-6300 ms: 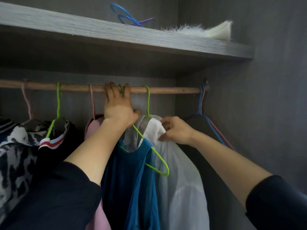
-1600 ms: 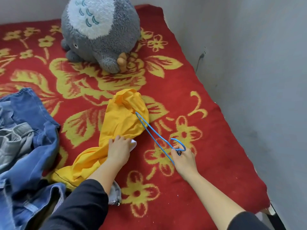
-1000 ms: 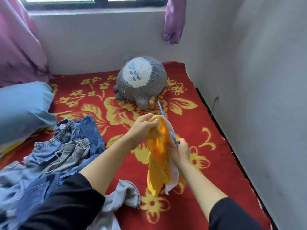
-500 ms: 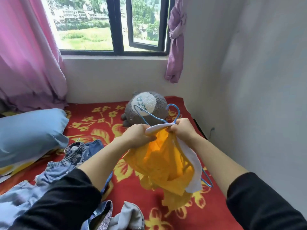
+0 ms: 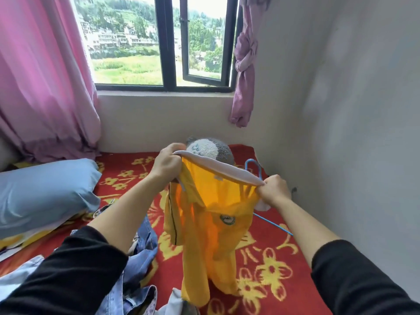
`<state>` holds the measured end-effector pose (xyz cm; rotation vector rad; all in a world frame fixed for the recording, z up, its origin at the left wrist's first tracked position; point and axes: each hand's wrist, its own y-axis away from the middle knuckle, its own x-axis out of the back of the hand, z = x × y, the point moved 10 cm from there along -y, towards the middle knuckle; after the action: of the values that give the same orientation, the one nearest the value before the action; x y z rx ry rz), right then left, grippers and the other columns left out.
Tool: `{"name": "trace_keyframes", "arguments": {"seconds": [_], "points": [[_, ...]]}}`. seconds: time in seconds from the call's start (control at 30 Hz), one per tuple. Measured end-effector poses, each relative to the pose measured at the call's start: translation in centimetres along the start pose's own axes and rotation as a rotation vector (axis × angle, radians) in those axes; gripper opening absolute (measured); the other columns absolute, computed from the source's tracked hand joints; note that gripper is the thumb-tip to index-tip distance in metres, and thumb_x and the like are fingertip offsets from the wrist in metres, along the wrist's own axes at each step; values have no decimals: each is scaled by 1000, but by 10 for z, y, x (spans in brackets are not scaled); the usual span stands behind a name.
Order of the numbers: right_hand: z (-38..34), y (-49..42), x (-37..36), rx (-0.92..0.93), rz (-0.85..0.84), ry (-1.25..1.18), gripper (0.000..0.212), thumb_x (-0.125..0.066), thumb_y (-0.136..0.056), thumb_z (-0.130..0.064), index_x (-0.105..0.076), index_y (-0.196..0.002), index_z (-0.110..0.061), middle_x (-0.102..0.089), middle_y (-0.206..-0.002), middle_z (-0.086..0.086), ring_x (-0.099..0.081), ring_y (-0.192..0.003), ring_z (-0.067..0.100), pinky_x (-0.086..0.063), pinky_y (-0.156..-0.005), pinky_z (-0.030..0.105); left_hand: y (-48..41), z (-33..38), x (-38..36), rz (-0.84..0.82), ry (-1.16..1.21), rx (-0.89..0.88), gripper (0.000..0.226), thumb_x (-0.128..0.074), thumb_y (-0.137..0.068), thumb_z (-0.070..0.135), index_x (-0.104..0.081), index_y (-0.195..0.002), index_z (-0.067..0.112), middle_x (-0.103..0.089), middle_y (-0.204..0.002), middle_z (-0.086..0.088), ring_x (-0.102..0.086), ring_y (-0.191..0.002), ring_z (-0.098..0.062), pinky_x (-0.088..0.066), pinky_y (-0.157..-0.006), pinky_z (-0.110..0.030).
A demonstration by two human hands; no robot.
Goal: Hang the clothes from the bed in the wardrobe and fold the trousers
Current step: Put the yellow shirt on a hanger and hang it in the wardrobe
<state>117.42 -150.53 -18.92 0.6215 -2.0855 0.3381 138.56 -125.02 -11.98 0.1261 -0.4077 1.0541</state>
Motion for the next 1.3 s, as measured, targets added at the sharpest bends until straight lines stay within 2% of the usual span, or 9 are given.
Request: {"name": "trace_keyframes", "arguments": {"seconds": [0.1,0.23,0.33,0.53,0.63,0.8,0.93,1.13,1.3], "points": [[-19,-20,27,-11,45,-262,16,-61,-68,-6,-56,-53,-10,-50,-57,5,-54,-65,23,-39,-59,29,0,-23,1,-81,-126,70,33,-39,-72,3,-67,-90,4,-60,-73,-10,-62,-71,-28,-59,-69,-49],[-38,-26,43,24,68,-394,14,-58,-70,-5,-57,-60,-14,-56,-63,2,-56,-67,23,-42,-58,29,4,-45,1,-107,97,208,8,-68,-78,9,-69,-86,11,-64,-70,-10,-66,-57,-18,-59,-56,-34],[-31,-21,32,-1,7,-452,18,-61,-74,-5,-54,-59,-9,-50,-61,3,-49,-65,23,-36,-54,28,6,-47,-3,-146,164,242,21,-79,-76,26,-71,-91,14,-67,-73,-8,-68,-60,-18,-55,-53,-29],[-22,-6,11,-3,-127,-723,34,-69,-83,-35,-64,-68,-5,-41,-52,5,-31,-45,15,-25,-44,26,-3,-46,2,-9,63,209,18,-61,-89,29,-69,-88,12,-59,-74,-8,-58,-58,-19,-53,-48,-27],[-7,-4,24,-5,17,-731,31,-65,-86,-28,-71,-64,-7,-51,-54,4,-36,-44,12,-28,-44,22,-5,-50,-3,12,30,211,16,-57,-90,29,-69,-88,19,-63,-73,-7,-61,-59,-21,-50,-46,-25],[12,3,17,-25,-75,-749,32,-61,-80,-11,-62,-49,-4,-37,-35,-1,-28,-33,11,-21,-32,16,-9,-60,2,85,-89,198,24,-54,-92,31,-63,-72,22,-60,-66,-7,-61,-61,-24,-52,-48,-28],[14,9,5,18,-121,-626,34,-61,-78,-1,-60,-44,-3,-41,-31,-8,-37,-30,3,-30,-42,15,-12,-50,7,92,-260,89,29,-51,-94,32,-62,-69,20,-52,-55,2,-49,-51,-13,-38,-37,-22],[-13,9,-22,112,-168,-509,35,-63,-75,-11,-61,-40,-9,-50,-47,12,-46,-52,23,-40,-65,39,-9,-25,-15,-55,-486,-108,32,-51,-96,35,-70,-80,15,-61,-67,-4,-53,-65,-22,-36,-55,-30],[-37,16,-35,176,-222,-432,31,-61,-70,-20,-62,-40,-13,-53,-43,-3,-53,-58,18,-46,-76,45,-5,-13,-19,-107,-518,-164,24,-56,-94,38,-73,-86,23,-61,-65,2,-52,-61,-18,-37,-53,-27]]}}
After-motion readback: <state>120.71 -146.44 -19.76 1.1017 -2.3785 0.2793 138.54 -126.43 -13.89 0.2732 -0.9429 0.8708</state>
